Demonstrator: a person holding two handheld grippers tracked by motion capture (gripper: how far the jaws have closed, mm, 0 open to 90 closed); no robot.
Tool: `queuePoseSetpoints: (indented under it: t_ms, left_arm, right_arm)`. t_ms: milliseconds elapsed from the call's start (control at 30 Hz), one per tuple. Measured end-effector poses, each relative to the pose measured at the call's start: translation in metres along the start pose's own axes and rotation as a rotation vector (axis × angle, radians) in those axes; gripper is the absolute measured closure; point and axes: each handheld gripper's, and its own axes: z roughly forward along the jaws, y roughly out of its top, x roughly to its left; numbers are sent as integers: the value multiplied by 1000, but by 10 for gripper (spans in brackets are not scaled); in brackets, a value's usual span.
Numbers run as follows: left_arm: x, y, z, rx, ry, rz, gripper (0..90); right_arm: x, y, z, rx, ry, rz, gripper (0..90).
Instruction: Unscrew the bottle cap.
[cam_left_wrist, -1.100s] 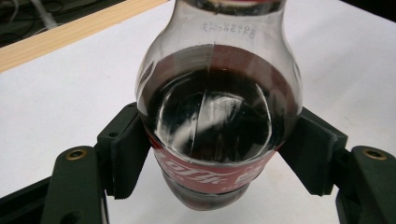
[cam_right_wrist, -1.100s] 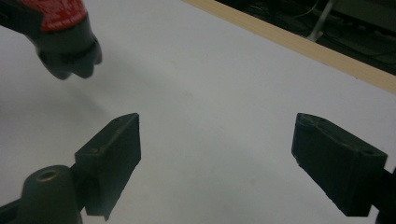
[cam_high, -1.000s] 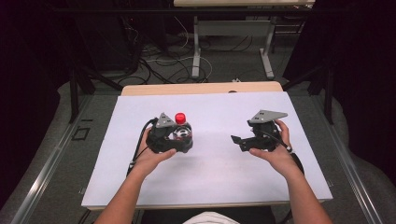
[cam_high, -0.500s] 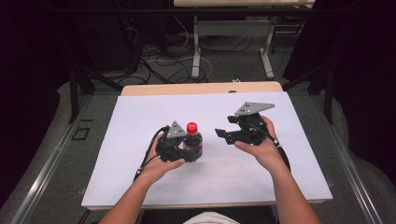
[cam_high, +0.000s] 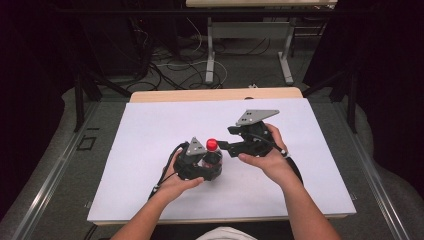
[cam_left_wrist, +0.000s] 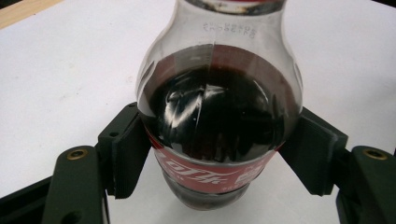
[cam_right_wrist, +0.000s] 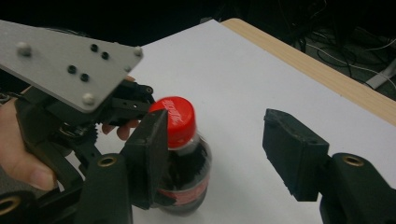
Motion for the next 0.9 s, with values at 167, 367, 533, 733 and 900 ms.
queuePoseSetpoints:
  t_ms: [167,367,533,733,900]
  left_arm:
    - [-3,0,2,7,-12,10,299]
    - [-7,0,3,10,-17,11,299]
    - [-10,1,3,9,-20,12,299]
    - [-12,1,4,1,-17,16,300]
    - [-13,1,5,-13,-14,-4,300]
  right_arm:
    - [12,4,8,10,28,29,491]
    - [15,4,16,31,29,39,530]
    - [18,4,23,47,24,48,565]
    - [19,3,28,67,26,63,594]
    - [19,3,31,77,19,62,609]
